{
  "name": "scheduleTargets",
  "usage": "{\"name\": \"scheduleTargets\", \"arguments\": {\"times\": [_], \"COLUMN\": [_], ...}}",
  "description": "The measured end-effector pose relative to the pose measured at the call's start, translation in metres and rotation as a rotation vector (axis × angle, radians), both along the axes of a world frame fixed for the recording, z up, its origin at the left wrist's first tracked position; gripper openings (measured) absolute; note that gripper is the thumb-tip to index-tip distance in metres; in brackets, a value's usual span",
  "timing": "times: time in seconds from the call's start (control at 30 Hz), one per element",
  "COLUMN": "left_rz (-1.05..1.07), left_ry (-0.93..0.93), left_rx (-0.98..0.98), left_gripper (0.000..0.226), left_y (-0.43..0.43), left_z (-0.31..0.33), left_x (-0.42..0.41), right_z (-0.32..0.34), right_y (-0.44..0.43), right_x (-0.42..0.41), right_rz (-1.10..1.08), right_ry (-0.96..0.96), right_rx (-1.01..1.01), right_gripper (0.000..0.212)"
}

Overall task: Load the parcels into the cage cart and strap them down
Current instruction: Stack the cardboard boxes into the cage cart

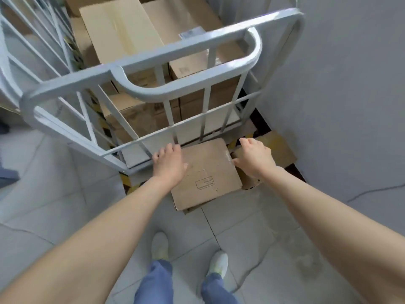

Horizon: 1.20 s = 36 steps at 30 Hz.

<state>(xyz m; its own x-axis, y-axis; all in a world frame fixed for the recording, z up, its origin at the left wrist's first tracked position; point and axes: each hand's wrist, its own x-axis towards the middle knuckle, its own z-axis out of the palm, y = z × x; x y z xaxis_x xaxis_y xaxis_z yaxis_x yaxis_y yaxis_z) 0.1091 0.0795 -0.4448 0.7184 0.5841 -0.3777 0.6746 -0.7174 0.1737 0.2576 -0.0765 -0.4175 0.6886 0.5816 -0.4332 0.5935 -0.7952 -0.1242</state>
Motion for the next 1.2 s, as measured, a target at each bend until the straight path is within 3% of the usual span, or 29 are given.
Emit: {"name": "scheduleTargets", "arguments": {"times": [0.2,0.4,0.67,0.9,1.03,1.2], "left_rz": [0.26,0.882,1.255,1.316,1.296,1.236], "left_ry": [0.044,-0.049,-0.22,-0.235,-0.231,-0.228], "left_rx": [-0.144,-0.482,-0.712,-0.754,-0.748,-0.786], "left_gripper": [0.062,0.089,0.114,0.122,0.115,0.127], "left_y": [-0.003,0.002,0.016,0.002,-0.01,-0.024], "left_z": [-0.123,-0.221,-0.282,-0.228,-0.154,-0.06], "left_x": [0.002,0.012,0.019,0.014,0.008,-0.005], "right_z": [-0.128,-0.237,-0.301,-0.251,-0.178,-0.068], "right_y": [0.0,0.0,0.008,-0.001,-0.017,-0.044], "right_x": [0.019,0.038,0.055,0.042,0.03,0.012], "right_rz": [-0.123,-0.429,-0.746,-0.786,-0.799,-0.848], "right_ry": [0.149,0.391,0.579,0.495,0.475,0.457], "right_rx": [-0.015,0.075,0.216,0.266,0.263,0.304], "right_gripper": [0.065,0.086,0.079,0.079,0.075,0.074]}}
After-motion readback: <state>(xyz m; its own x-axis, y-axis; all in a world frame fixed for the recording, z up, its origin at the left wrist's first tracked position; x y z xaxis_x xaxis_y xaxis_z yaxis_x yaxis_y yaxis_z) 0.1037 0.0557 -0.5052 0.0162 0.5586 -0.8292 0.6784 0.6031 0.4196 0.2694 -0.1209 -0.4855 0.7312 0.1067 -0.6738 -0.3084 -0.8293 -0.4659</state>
